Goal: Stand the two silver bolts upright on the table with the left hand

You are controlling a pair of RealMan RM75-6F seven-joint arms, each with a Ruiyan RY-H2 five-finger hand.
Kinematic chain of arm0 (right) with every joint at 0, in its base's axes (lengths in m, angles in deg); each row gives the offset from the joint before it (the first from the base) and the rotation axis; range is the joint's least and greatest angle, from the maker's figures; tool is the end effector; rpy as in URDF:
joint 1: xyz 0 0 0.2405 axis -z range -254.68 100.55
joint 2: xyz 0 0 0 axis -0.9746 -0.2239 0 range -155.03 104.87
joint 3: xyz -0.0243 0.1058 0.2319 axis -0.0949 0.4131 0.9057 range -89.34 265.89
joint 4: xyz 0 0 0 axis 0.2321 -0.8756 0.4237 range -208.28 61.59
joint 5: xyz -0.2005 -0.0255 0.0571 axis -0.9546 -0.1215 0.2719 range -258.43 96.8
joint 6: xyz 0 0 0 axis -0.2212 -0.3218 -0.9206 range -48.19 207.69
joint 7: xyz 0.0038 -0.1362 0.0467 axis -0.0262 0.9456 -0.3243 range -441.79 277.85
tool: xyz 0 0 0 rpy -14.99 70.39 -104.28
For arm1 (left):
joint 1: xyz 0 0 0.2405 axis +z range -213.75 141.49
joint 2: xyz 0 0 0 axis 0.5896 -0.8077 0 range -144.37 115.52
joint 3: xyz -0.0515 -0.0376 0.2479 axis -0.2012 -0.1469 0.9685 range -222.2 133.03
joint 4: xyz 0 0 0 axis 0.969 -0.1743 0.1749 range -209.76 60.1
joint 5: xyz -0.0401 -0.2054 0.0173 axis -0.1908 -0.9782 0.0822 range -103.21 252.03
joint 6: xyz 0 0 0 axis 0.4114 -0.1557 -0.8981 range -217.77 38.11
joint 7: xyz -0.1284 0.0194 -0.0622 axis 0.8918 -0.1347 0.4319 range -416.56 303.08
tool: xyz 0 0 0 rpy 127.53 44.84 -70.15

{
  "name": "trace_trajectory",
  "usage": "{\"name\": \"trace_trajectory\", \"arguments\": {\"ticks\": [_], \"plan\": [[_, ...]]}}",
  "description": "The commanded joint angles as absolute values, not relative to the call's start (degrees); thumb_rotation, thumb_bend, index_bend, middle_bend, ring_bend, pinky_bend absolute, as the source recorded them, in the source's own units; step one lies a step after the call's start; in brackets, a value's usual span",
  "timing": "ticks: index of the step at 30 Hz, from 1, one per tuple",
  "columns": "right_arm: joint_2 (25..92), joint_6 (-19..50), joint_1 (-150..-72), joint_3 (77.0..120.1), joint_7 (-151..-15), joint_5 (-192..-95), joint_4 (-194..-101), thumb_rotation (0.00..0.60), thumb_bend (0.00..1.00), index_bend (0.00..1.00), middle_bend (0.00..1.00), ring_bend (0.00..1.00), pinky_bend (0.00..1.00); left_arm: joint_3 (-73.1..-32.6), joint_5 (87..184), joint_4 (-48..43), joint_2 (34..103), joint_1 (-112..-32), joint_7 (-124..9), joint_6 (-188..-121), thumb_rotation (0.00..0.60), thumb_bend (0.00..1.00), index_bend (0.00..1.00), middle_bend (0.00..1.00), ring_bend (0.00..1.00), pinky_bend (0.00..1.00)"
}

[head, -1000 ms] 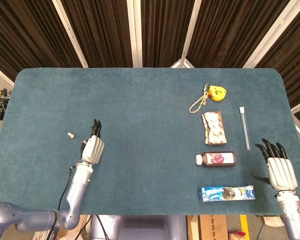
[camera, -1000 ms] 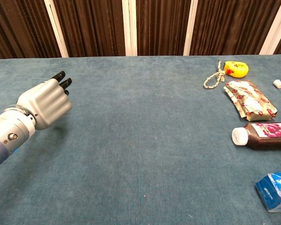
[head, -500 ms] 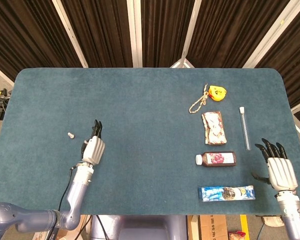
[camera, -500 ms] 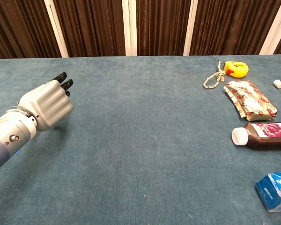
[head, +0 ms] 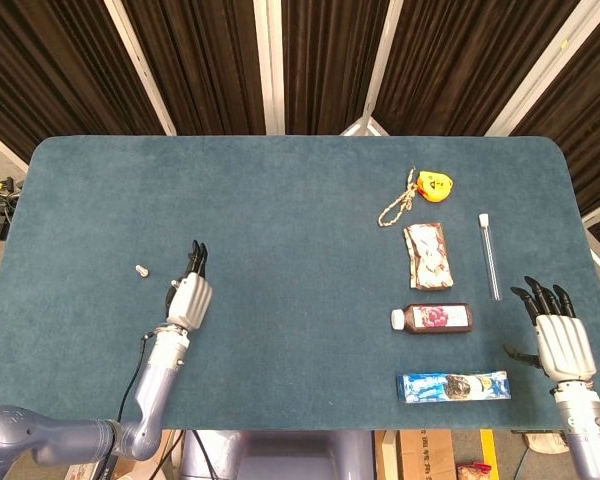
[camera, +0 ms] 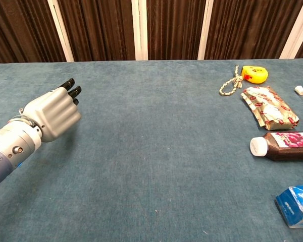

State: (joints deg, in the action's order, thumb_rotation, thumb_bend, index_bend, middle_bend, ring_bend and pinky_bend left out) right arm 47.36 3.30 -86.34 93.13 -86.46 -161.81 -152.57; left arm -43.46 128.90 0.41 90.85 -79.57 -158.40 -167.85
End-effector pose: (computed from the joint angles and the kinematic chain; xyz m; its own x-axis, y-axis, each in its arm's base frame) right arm -0.3450 -0.2162 0.1255 0.3812 -0.0748 0.9215 -0.9225 0.0345 0.3844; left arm -0.1608 0.3044 -0.0697 0.9620 -0.1856 -0.2005 -0.2355 -0.1914 -0.9528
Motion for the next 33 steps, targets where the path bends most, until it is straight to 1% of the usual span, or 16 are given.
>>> {"name": "trace_trajectory", "arguments": {"ticks": [1,4,7,11,15,22,25,30,33], "plan": [[47.4,3.3,-86.4,93.1,-86.4,-161.9,-152.6,0.600,0.17,0.18,0.09,0.12,0.00,-43.5,129.0,1.0,90.6,-79.4,-158.6,-168.0,0.600,0.51,0.44,0.18,0.00,0.00],[47.4,3.2,-86.3,93.1,-86.4,-161.9,-152.6,0.600,0.17,0.18,0.09,0.12,0.00,-43.7,128.8,1.5,90.4,-79.4,-159.0,-167.9,0.600,0.49,0.33,0.16,0.00,0.00],[47.4,3.1,-86.3,93.2,-86.3,-161.8,-152.7,0.600,0.17,0.18,0.09,0.12,0.00,-43.9,129.3,2.1,90.1,-79.5,-158.5,-168.1,0.600,0.45,0.25,0.13,0.00,0.00],[47.4,3.2,-86.3,93.1,-86.1,-161.9,-152.6,0.600,0.17,0.18,0.09,0.12,0.00,-45.3,130.8,4.8,89.2,-79.8,-156.7,-169.1,0.600,0.44,0.20,0.11,0.00,0.00],[47.5,3.3,-86.4,93.1,-85.8,-161.9,-152.6,0.600,0.17,0.18,0.09,0.12,0.00,-48.0,131.9,9.8,87.3,-80.1,-153.7,-170.5,0.600,0.44,0.16,0.11,0.00,0.00],[47.7,3.0,-86.3,93.1,-85.2,-161.9,-152.6,0.600,0.17,0.18,0.09,0.12,0.00,-54.5,131.3,20.1,82.1,-79.4,-141.6,-170.4,0.600,0.43,0.16,0.11,0.00,0.00],[47.8,3.0,-86.4,93.0,-84.6,-161.9,-152.6,0.600,0.17,0.18,0.09,0.12,0.00,-58.2,129.8,26.5,78.8,-78.4,-136.0,-171.1,0.600,0.43,0.17,0.11,0.00,0.00],[48.0,2.9,-86.4,92.8,-84.0,-162.3,-152.7,0.600,0.17,0.18,0.09,0.12,0.00,-62.1,127.2,37.7,70.3,-74.7,-128.1,-173.6,0.600,0.43,0.19,0.11,0.00,0.00],[48.0,2.6,-86.4,92.7,-83.6,-162.6,-152.9,0.600,0.17,0.18,0.09,0.12,0.00,-62.5,126.4,43.4,64.4,-70.7,-121.5,-175.0,0.600,0.43,0.19,0.10,0.00,0.00]]}}
